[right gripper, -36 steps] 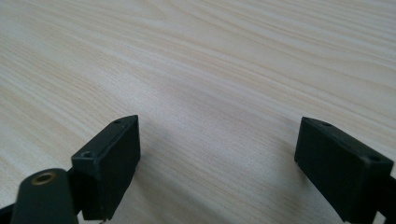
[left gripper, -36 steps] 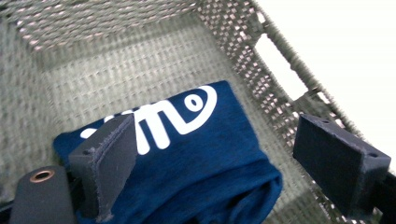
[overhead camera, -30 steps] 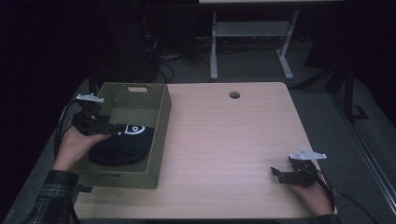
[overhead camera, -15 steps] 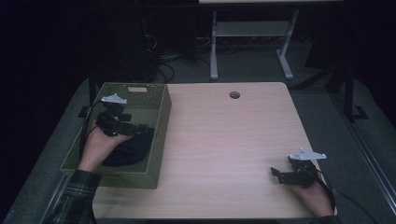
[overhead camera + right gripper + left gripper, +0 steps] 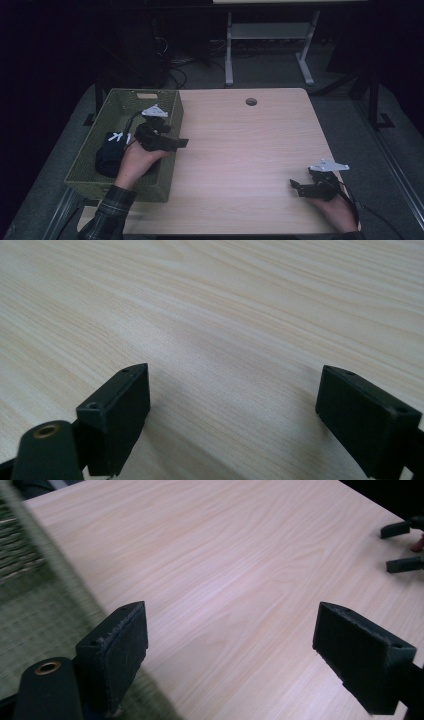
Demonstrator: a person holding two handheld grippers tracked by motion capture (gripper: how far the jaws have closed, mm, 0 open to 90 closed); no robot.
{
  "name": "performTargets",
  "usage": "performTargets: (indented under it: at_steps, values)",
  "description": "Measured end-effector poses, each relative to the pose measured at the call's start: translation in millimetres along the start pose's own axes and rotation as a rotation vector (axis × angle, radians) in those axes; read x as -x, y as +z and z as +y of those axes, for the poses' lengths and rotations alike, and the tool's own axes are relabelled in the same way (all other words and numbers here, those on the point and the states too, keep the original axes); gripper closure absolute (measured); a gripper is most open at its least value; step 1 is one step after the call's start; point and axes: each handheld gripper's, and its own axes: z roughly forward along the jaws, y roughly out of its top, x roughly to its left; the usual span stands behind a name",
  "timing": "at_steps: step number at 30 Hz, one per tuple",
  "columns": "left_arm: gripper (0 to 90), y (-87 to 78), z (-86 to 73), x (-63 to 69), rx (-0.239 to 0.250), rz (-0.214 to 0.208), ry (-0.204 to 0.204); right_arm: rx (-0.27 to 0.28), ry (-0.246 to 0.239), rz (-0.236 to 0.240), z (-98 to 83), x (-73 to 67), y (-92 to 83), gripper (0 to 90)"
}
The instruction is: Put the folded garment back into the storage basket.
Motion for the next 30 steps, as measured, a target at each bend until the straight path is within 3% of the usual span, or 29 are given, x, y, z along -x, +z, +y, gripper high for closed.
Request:
performTargets:
  at_steps: [8, 14, 22, 30]
  values:
    - [14.2, 28.5, 1.0, 27.7, -0.039, -0.039, 0.047, 0.000, -0.001, 0.001, 0.0, -0.1, 0.0, 13.6]
    - [14.1, 52.1, -4.2, 47.6, -0.056, -0.103, 0.084, 0.000, -0.004, 0.003, 0.0, 0.0, 0.0, 13.7]
    - [14.1, 75.5, -14.0, 65.6, -0.075, -0.122, 0.120, -0.001, -0.006, 0.007, 0.0, -0.3, 0.0, 13.7]
    - [13.8, 102.2, -30.9, 79.3, -0.111, -0.112, 0.145, -0.002, -0.006, 0.009, 0.1, -0.5, -0.1, 13.7]
